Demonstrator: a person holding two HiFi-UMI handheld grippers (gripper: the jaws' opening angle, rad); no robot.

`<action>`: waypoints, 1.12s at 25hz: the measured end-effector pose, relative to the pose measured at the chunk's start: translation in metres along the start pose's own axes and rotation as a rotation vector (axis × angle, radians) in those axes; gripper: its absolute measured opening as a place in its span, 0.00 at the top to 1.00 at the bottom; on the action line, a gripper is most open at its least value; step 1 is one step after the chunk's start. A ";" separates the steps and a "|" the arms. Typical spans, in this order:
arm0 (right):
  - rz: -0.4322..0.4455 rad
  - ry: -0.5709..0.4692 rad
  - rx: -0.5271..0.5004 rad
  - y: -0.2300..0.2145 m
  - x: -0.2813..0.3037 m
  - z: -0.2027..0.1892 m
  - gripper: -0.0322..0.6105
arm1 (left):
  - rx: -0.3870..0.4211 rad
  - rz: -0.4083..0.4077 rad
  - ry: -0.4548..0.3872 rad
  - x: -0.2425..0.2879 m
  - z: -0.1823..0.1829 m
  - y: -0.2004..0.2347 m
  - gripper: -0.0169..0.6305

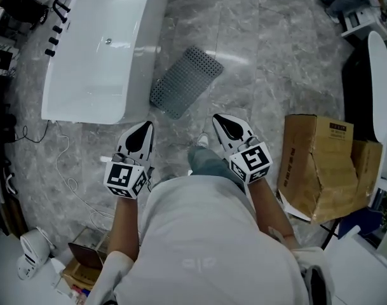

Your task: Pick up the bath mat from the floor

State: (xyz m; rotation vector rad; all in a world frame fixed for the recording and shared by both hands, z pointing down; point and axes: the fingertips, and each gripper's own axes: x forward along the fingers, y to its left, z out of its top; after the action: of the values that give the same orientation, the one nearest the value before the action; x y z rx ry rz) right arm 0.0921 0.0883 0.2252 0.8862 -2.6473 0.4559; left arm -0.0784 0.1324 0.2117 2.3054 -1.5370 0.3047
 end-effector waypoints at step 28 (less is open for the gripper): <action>-0.076 0.096 0.090 -0.097 0.064 -0.007 0.91 | -0.083 -0.060 0.180 0.129 -0.029 0.039 0.95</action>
State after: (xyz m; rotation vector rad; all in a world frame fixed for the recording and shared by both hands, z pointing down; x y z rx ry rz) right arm 0.1047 -0.0158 0.2752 0.9636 -2.5144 0.5874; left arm -0.0641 0.0211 0.2922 2.1901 -1.3646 0.4129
